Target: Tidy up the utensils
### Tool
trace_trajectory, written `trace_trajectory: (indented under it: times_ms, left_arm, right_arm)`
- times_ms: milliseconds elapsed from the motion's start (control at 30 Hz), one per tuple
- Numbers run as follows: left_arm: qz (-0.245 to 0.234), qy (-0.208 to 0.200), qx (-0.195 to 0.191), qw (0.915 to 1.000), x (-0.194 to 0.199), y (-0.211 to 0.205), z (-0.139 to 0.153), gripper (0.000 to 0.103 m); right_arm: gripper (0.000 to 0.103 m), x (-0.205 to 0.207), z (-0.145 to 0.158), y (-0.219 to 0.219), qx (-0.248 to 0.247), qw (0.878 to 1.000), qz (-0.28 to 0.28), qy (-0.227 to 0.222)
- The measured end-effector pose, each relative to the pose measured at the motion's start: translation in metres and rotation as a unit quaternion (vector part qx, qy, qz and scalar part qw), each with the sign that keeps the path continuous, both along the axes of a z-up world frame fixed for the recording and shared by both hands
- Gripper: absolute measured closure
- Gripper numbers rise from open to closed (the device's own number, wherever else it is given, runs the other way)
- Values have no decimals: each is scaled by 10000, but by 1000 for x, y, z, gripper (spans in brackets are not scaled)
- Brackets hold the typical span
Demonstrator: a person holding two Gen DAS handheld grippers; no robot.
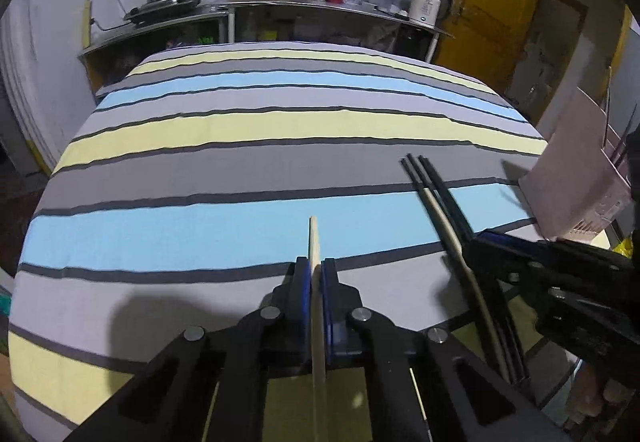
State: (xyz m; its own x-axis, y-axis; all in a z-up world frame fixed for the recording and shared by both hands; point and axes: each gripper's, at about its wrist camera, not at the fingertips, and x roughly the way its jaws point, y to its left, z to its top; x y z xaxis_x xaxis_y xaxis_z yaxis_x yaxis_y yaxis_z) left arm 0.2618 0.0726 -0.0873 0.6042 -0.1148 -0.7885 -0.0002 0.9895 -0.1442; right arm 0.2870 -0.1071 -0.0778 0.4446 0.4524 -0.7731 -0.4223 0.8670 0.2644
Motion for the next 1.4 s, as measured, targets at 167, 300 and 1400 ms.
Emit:
trace_trajectory:
  times_ms: [167, 300, 1400]
  left_arm:
    - [96, -16, -35, 9999, -6, 7, 0, 97]
    - [142, -34, -58, 9999, -6, 6, 0, 97]
    - [163, 38, -357, 9992, 4, 16, 1, 97]
  right_arm:
    - [86, 8, -8, -7, -210, 9997, -159, 15]
    - [86, 10, -5, -16, -280, 9991, -330, 11]
    - [93, 43, -8, 0, -693, 9970, -338, 36]
